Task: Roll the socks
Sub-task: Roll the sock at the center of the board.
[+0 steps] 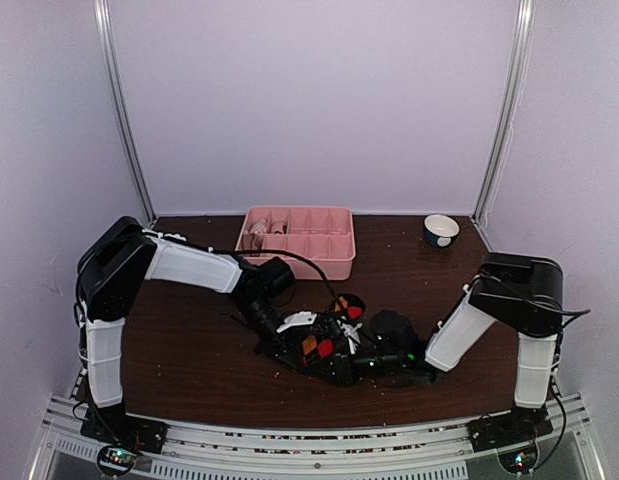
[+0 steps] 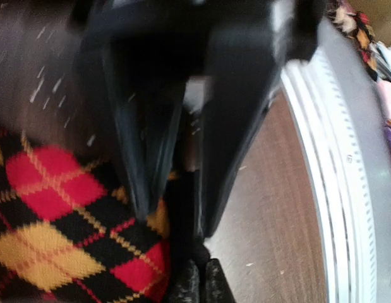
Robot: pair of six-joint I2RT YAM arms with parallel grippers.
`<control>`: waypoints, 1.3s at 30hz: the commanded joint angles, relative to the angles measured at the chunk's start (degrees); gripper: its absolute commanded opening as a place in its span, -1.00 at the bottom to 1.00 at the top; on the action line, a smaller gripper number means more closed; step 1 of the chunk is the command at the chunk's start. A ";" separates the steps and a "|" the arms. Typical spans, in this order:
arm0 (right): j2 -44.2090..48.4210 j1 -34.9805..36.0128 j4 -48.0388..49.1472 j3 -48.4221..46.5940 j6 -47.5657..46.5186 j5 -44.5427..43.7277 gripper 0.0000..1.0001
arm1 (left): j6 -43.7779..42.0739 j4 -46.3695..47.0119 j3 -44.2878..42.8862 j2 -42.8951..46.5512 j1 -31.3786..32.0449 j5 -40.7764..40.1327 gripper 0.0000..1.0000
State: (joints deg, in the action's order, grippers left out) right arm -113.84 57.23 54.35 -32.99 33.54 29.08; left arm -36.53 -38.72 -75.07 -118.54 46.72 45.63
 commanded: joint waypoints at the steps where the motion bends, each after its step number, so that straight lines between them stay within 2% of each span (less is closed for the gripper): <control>1: -2.20 0.25 -17.51 7.59 -2.40 -3.71 0.45 | 6.95 0.52 1.58 -2.61 -3.12 -8.89 -1.00; 2: -0.64 0.19 -17.29 8.36 -2.19 -4.67 0.94 | 7.07 0.49 1.40 -2.88 -3.12 -9.57 -1.00; 3: 0.72 0.26 -17.20 9.10 -2.09 -5.74 1.00 | 7.29 0.21 1.22 -3.26 -3.13 -10.15 -1.00; 10: 11.02 0.22 -17.82 16.15 -3.89 -13.92 1.00 | 8.62 -2.44 -0.35 -4.99 -3.30 -9.75 -1.00; 14: 20.82 0.33 -19.40 20.49 -5.65 -26.24 0.99 | 7.85 -5.54 -1.94 -5.38 -3.30 -8.15 -1.00; 17: 29.70 0.32 -19.54 23.70 -5.16 -39.20 0.99 | 7.13 -8.02 -3.25 -5.38 -3.20 -7.51 -1.00; 22: 43.34 0.25 -9.48 33.08 4.31 -57.95 1.00 | 7.53 -12.85 -6.57 -6.55 -2.80 -7.38 -1.00; 23: 44.66 0.19 -7.76 33.66 1.78 -58.74 0.99 | 7.79 -14.15 -7.68 -7.48 -2.22 -9.05 -1.00; 24: 45.38 0.32 -8.75 31.88 -4.56 -56.75 0.99 | 8.10 -15.24 -8.66 -8.28 -1.64 -10.88 -1.00; 26: 44.10 3.12 -16.45 26.16 -15.34 -54.51 0.99 | 8.26 -17.69 -10.80 -9.95 -0.53 -12.92 -1.00; 28: 40.98 7.66 -17.82 24.39 -23.31 -55.27 0.99 | 7.88 -20.36 -13.60 -11.66 0.50 -14.93 -1.00; 30: 38.08 11.92 -12.39 26.10 -28.11 -55.83 0.98 | 7.46 -22.85 -16.89 -13.36 1.05 -15.56 -1.00; 33: 31.91 18.89 1.54 29.03 -34.64 -57.80 0.84 | 6.63 -28.66 -22.08 -16.38 1.09 -13.44 -1.00; 35: 27.00 23.24 3.33 26.94 -38.46 -60.66 0.76 | 6.29 -32.82 -25.36 -18.94 1.09 -11.15 -1.00; 37: 22.79 26.54 0.92 22.89 -42.20 -60.95 0.64 | 6.26 -35.78 -28.00 -21.41 1.09 -10.12 -1.00; 39: 18.48 28.22 1.01 19.28 -45.87 -59.51 0.43 | 6.04 -37.77 -30.16 -23.18 1.10 -9.59 -1.00</control>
State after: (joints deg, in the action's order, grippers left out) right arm -89.52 81.87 51.22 -7.75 -1.41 -28.14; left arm -29.21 -70.96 -103.09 -135.79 47.37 39.16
